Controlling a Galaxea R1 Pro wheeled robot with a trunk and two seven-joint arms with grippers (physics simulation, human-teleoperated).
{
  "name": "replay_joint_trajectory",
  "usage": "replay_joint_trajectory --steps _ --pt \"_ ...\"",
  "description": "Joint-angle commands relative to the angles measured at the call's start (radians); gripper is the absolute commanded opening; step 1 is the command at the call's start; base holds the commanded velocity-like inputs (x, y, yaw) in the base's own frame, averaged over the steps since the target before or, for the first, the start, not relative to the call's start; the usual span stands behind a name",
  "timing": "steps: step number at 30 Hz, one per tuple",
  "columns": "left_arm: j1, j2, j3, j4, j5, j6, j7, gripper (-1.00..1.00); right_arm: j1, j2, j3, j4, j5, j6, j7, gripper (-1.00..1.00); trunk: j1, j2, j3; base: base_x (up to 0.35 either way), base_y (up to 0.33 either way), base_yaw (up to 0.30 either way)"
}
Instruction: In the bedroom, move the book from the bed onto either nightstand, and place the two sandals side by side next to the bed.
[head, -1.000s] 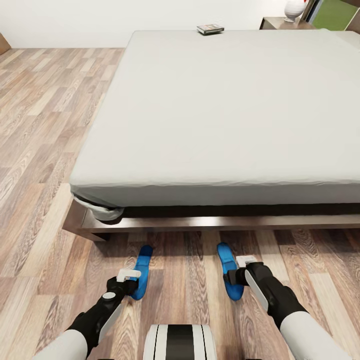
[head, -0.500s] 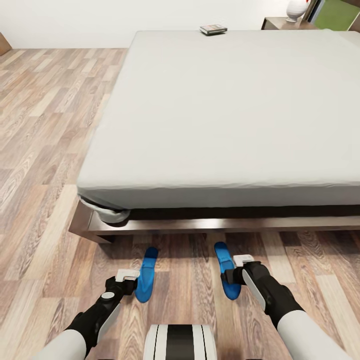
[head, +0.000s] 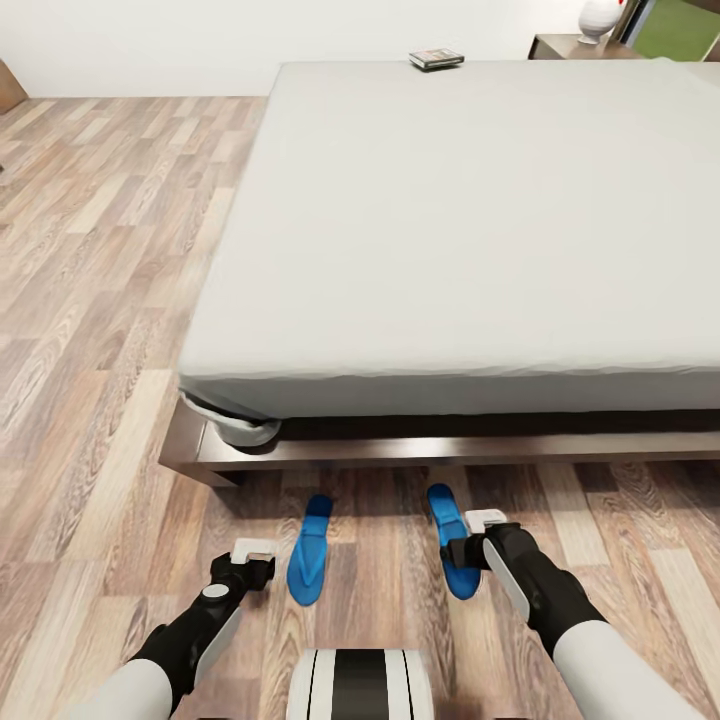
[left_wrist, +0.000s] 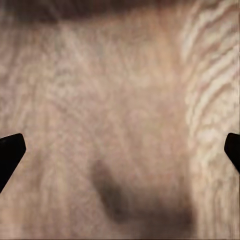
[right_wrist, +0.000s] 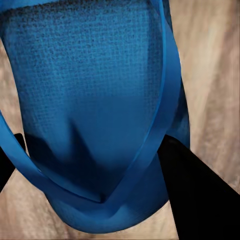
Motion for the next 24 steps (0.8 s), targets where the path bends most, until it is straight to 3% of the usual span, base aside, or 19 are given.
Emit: replay_joint_trajectory --steps 1,9,24 --pt "0.0 0.001 -0.008 -0.002 0.01 0.005 0.007 1.0 0.0 0.001 0.003 -0.002 -0.005 0.005 -0.004 -1.0 0.0 0.0 -0.001 0.0 0.242 0.0" --pt "0.0 0.001 -0.008 -0.001 0.01 0.006 0.007 1.0 0.0 0.009 0.004 -0.002 -0.005 0.002 -0.004 -1.0 0.0 0.0 -0.001 0.0 0.225 0.0" --pt "0.0 0.001 -0.008 0.001 0.01 0.006 0.003 1.0 0.0 0.021 0.005 0.013 -0.005 -0.003 -0.004 -1.0 0.0 0.0 -0.001 0.0 0.119 0.0"
